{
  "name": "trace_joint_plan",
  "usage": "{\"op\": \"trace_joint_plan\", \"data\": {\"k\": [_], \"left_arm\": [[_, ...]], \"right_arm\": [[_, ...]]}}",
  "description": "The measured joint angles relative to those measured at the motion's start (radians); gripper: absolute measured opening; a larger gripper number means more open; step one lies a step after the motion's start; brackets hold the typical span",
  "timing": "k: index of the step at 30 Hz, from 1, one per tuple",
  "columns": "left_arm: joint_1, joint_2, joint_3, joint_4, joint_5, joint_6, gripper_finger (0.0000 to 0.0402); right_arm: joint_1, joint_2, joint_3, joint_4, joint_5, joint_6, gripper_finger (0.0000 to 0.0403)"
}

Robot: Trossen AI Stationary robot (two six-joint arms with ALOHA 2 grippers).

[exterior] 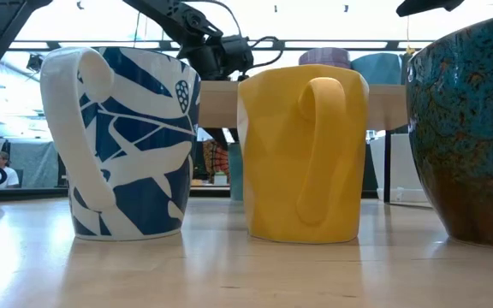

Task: Place coffee mugs
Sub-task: Put the blue mug on the shelf

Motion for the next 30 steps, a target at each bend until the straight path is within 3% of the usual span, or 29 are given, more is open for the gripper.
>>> {"op": "trace_joint_plan", "data": {"k": [22, 30], "left_arm": [[0.000, 0.044, -0.003, 0.000, 0.007, 0.007, 0.0135], [0.003, 0.044, -0.003, -0.016, 0.001, -0.030, 0.0042]], "right_arm": [[0.000, 0.000, 0.001, 0.001, -0.001, 0.005, 0.0238], [0.000, 0.000, 0.001, 0.001, -0.001, 0.006, 0.0238]]}}
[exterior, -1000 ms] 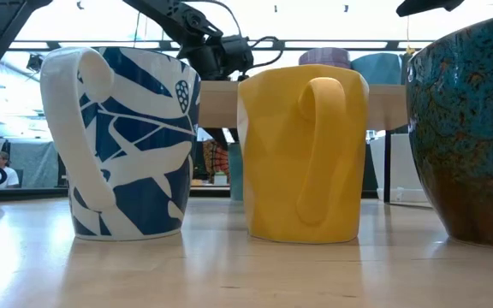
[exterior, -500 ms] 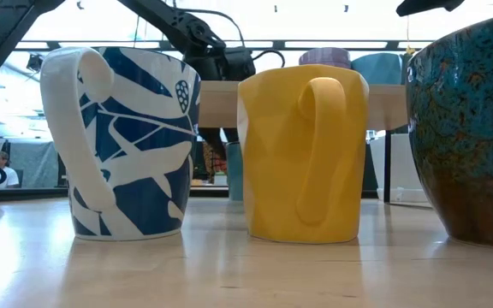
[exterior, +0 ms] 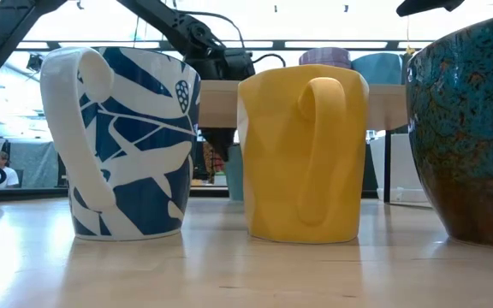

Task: Place coffee mugs
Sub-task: Put the blue mug on the shelf

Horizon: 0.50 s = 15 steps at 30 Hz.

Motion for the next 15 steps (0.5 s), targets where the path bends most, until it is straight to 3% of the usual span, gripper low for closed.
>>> {"op": "trace_joint_plan", "data": {"k": [9, 15], "left_arm": [[-0.001, -0.004, 0.001, -0.007, -0.044, -0.025, 0.0028], [0.004, -0.081, 0.003, -0.007, -0.093, -0.029, 0.0028]], "right_arm": [[0.000, 0.000, 0.000, 0.000, 0.000, 0.000, 0.0238], [0.000, 0.000, 0.000, 0.000, 0.000, 0.000, 0.0238]]}}
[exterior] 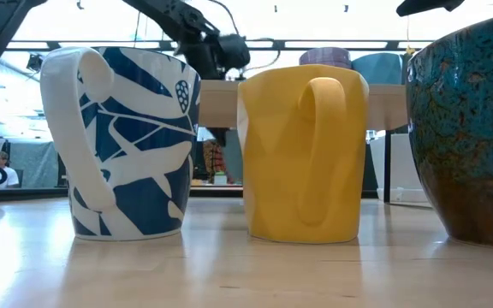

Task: Place coffee mugs
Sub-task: Put the blue mug on the shelf

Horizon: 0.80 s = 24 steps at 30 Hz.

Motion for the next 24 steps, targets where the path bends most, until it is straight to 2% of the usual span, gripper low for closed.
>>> {"op": "trace_joint_plan", "data": {"k": [6, 12, 16, 19, 24], "left_arm": [[-0.011, -0.130, 0.001, -0.009, 0.010, -0.078, 0.0028], [-0.065, -0.265, 0.002, -0.061, 0.107, -0.239, 0.0028], [-0.126, -0.340, 0.002, -0.125, 0.146, -0.284, 0.0028], [-0.185, -0.380, 0.002, -0.164, 0.174, -0.247, 0.0028], [-0.281, -0.399, 0.002, -0.239, 0.188, -0.102, 0.0028]], "right_arm": [[0.000, 0.000, 0.000, 0.001, 0.000, -0.003, 0.0238], [0.000, 0.000, 0.000, 0.002, 0.000, -0.012, 0.0238], [-0.001, 0.000, 0.000, 0.008, 0.000, -0.019, 0.0238], [-0.001, 0.000, 0.000, 0.008, 0.000, -0.024, 0.0238], [-0.001, 0.000, 0.000, 0.016, 0.000, -0.028, 0.0238]]}}
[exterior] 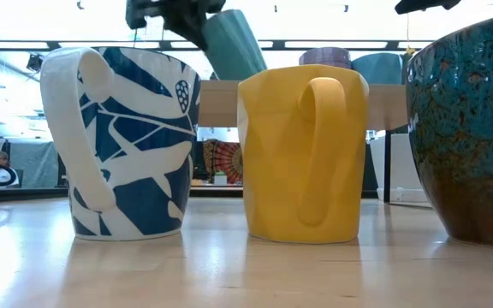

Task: Place coffee mugs
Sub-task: Put the blue mug on the shelf

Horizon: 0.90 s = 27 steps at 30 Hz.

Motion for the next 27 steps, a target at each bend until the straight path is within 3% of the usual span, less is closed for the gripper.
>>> {"op": "trace_joint_plan", "data": {"k": [8, 27], "left_arm": [[-0.080, 0.011, 0.000, -0.010, -0.011, 0.000, 0.0041], [-0.079, 0.072, -0.003, 0.022, -0.013, 0.002, 0.0056]], "right_arm": [[0.000, 0.000, 0.000, 0.000, 0.000, 0.000, 0.0238], [0.000, 0.000, 0.000, 0.044, -0.007, -0.034, 0.0238]]}}
